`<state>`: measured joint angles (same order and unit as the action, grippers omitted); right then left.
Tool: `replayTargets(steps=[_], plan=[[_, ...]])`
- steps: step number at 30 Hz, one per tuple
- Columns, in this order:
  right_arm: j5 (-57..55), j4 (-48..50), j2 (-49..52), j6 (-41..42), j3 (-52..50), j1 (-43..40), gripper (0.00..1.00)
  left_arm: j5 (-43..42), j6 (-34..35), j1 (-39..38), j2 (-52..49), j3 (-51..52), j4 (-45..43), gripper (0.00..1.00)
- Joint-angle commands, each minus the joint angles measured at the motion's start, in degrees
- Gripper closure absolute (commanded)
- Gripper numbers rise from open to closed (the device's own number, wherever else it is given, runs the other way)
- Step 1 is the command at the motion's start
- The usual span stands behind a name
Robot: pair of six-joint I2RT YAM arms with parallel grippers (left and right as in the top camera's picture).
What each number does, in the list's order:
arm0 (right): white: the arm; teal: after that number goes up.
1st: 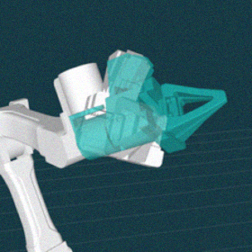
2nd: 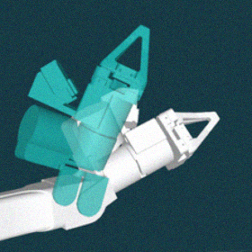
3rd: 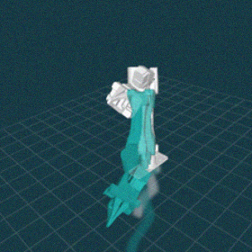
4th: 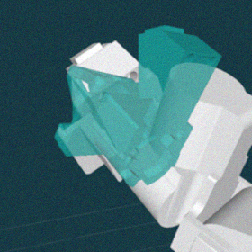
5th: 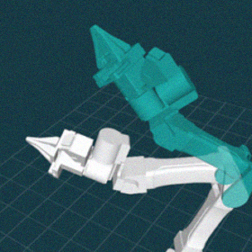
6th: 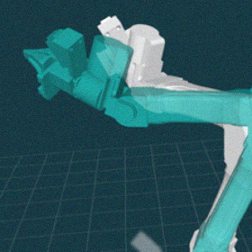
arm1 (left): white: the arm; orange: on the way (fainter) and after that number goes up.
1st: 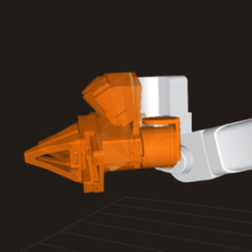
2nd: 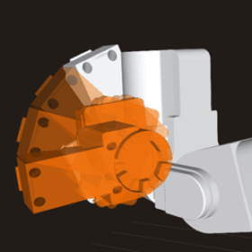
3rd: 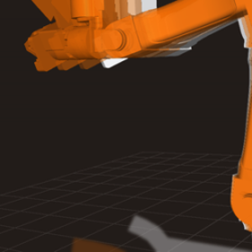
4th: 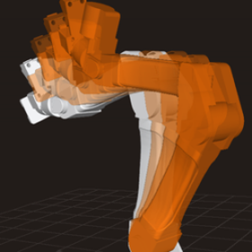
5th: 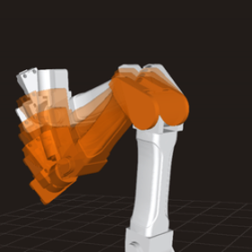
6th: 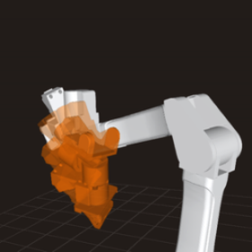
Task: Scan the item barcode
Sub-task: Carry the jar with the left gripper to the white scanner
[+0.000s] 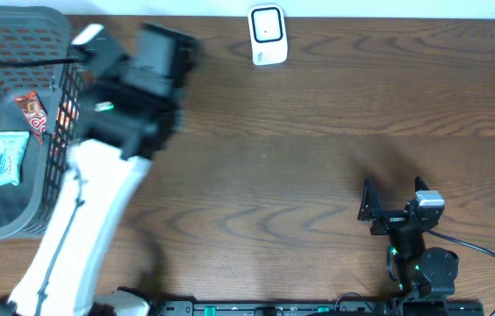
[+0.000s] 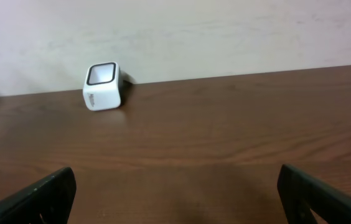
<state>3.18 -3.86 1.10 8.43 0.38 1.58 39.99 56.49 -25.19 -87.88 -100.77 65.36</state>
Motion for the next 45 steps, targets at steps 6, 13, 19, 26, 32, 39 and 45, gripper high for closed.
replayTargets(steps=[6, 13, 19, 26, 32, 39, 45], plan=[[-0.07, -0.22, -0.07, -0.59, -0.04, 0.61, 0.01, 19.98, 18.67, -11.91, -11.17, 6.12, -0.33, 0.31], [-0.09, -0.22, -0.07, -0.59, -0.04, 0.61, 0.01, 25.64, 34.99, -18.36, -22.84, 10.49, -0.35, 0.30], [-0.07, -0.22, -0.07, -0.59, -0.04, 0.61, 0.01, 25.70, 39.67, -19.67, -30.34, 10.62, -4.92, 0.30], [-0.09, -0.22, -0.07, -0.59, -0.04, 0.61, 0.01, 33.31, 39.60, -19.52, -37.79, 10.62, -13.44, 0.30], [-0.09, -0.22, -0.07, -0.59, -0.04, 0.61, 0.01, 35.52, 39.58, -19.32, -42.56, 10.62, -14.88, 0.30], [-0.09, -0.22, -0.07, -0.59, -0.04, 0.61, 0.01, 35.93, 39.60, -18.27, -47.28, 10.62, -16.98, 0.29], [-0.09, -0.22, -0.07, -0.59, -0.04, 0.61, 0.01, 36.11, 39.23, -17.57, -48.59, 10.62, -17.92, 0.18]])
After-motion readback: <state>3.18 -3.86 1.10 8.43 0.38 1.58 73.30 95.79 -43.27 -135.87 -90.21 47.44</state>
